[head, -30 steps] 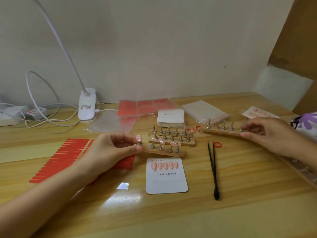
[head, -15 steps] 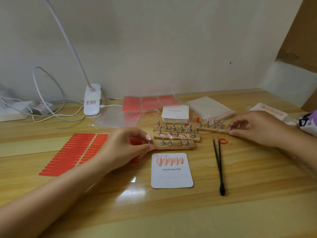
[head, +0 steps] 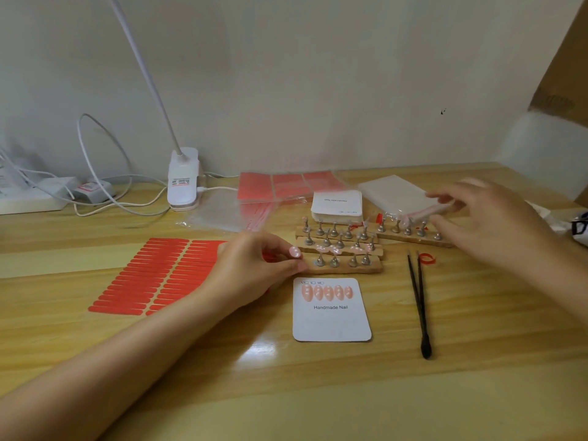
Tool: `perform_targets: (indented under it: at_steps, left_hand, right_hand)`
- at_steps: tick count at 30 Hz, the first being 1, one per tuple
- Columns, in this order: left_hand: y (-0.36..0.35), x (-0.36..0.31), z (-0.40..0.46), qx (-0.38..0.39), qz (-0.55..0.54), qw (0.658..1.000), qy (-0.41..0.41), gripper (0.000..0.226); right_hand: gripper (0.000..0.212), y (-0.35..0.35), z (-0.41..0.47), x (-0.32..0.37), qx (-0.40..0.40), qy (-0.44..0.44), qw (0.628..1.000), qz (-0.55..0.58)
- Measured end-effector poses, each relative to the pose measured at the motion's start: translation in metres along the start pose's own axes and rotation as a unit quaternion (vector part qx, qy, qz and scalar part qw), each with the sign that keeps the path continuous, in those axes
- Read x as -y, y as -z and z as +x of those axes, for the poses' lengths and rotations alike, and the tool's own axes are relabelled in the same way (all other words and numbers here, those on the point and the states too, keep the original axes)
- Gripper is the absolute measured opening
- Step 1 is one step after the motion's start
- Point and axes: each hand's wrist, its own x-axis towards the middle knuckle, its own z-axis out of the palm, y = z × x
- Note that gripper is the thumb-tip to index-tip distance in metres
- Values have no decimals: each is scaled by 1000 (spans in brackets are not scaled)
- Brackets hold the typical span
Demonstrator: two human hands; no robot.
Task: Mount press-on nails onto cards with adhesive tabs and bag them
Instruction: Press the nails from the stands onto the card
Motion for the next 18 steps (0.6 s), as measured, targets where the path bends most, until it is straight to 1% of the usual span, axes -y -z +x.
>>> perform_targets:
  at_steps: [3, 8, 12, 14, 16, 18]
  left_hand:
    - [0, 3, 1, 4, -8, 1000, 4, 8]
    - [0, 6, 2, 5, -20, 1000, 0, 8]
    - [0, 8, 2, 12, -42, 999, 3, 9]
    - [0, 8, 3, 8, -48, 999, 1, 9]
    - [-1, 9, 3, 2, -52, 999, -4, 8]
    - [-1, 11, 2, 1, -60, 998, -6, 8]
  right_hand:
    - [32, 0, -6, 25, -18, 51, 998, 28]
    - [22, -8, -9, 52, 7, 89, 991, 97]
    - [21, -16, -8, 72, 49, 115, 982, 140]
    - [23, -23, -7, 85, 64, 159, 977, 130]
    - [23, -31, -6, 96, 64, 205, 972, 96]
    - [24, -36, -5, 100, 58, 224, 971, 68]
